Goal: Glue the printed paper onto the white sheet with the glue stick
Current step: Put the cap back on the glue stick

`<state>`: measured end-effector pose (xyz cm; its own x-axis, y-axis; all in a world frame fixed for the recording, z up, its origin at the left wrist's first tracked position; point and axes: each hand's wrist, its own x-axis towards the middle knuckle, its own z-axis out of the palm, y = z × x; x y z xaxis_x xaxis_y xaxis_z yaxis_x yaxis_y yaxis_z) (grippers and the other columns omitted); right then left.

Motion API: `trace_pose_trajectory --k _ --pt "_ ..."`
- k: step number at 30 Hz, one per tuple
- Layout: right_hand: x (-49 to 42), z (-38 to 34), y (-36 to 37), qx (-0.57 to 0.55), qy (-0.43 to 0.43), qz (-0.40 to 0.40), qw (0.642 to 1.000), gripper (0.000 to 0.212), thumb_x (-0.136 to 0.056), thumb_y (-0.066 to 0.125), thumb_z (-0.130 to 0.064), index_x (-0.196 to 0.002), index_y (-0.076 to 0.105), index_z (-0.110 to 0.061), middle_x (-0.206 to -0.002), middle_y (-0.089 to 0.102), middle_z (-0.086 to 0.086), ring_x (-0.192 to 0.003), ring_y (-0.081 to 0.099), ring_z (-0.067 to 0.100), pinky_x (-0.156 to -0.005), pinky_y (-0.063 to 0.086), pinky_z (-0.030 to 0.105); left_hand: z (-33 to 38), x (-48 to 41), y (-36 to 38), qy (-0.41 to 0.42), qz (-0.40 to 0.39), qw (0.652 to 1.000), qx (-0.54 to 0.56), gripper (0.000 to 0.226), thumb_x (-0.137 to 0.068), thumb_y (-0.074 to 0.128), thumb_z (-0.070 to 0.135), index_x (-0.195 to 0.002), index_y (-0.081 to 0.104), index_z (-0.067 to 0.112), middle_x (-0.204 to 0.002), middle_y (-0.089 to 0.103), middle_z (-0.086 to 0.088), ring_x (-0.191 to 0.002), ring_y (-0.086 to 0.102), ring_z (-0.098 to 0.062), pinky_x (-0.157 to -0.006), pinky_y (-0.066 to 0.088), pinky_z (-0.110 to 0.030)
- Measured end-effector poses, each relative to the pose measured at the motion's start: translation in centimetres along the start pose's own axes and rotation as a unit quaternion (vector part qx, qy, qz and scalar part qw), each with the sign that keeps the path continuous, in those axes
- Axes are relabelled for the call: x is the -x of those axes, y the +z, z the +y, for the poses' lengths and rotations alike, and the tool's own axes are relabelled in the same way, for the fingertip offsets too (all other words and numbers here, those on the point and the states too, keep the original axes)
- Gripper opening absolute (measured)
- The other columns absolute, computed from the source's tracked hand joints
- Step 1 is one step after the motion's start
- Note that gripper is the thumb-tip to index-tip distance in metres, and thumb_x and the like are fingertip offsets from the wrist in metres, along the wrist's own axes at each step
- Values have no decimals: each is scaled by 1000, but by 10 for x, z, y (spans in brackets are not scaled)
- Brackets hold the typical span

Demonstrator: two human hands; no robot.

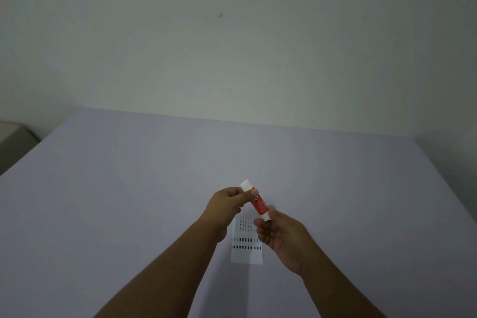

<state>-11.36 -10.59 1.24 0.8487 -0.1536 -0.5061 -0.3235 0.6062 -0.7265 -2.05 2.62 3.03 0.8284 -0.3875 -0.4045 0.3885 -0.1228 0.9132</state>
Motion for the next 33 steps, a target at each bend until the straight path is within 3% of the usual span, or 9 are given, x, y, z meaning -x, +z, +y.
trace_pose_trajectory --k 5,10,16,21,25,27,29,33 --pt "-1 6 1 174 -98 37 979 16 -86 60 -20 -97 57 -9 -93 66 14 -86 62 25 -73 53 28 -2 -1 2 -11 19 1000 2 35 -67 75 45 -83 69 16 -90 69 -1 -89 58 -18 -80 43 -32" --pt "-5 10 3 259 -147 91 950 15 -80 69 -17 -88 56 -16 -86 70 2 -76 70 12 -52 52 15 -4 -4 4 -29 52 998 9 40 -63 78 47 -77 62 12 -85 66 -5 -85 58 -21 -79 43 -35" --pt "-10 15 2 278 -173 100 940 17 -78 71 -16 -86 55 -15 -85 69 2 -74 70 13 -51 53 15 -7 -7 4 -33 75 997 -8 42 -62 78 49 -71 57 14 -77 61 -4 -79 55 -20 -78 45 -35" --pt "-22 17 -4 234 -146 120 954 16 -79 70 -21 -87 57 -18 -88 71 1 -80 68 15 -54 50 16 -5 -12 -4 -53 -30 998 17 57 -56 69 61 -93 59 19 -99 60 -7 -94 56 -22 -77 46 -29" --pt "-38 21 -19 192 -108 129 967 14 -80 69 -19 -88 59 -15 -87 69 4 -78 64 17 -66 49 25 -11 -42 -25 -62 66 993 79 38 -81 62 47 -102 58 16 -97 56 -8 -85 55 -21 -78 48 -31" --pt "-47 25 -26 181 -93 133 970 13 -80 68 -17 -89 59 -14 -88 68 7 -77 62 18 -69 50 28 -21 -61 -34 -30 106 992 -62 28 -86 60 35 -110 58 20 -99 59 -3 -84 56 -16 -74 46 -27" --pt "-55 30 -33 172 -81 138 972 14 -81 68 -17 -91 58 -15 -91 67 9 -78 61 20 -71 51 30 -33 -78 -37 21 104 957 -270 32 -87 59 26 -119 57 24 -106 60 -2 -86 56 -14 -73 46 -26" --pt "-67 38 -39 184 -68 134 971 21 -84 64 -19 -104 57 -20 -98 66 4 -87 64 20 -72 52 26 -56 -104 -29 94 44 886 -453 40 -89 53 22 -129 51 22 -132 54 -9 -117 51 -24 -100 37 -33"
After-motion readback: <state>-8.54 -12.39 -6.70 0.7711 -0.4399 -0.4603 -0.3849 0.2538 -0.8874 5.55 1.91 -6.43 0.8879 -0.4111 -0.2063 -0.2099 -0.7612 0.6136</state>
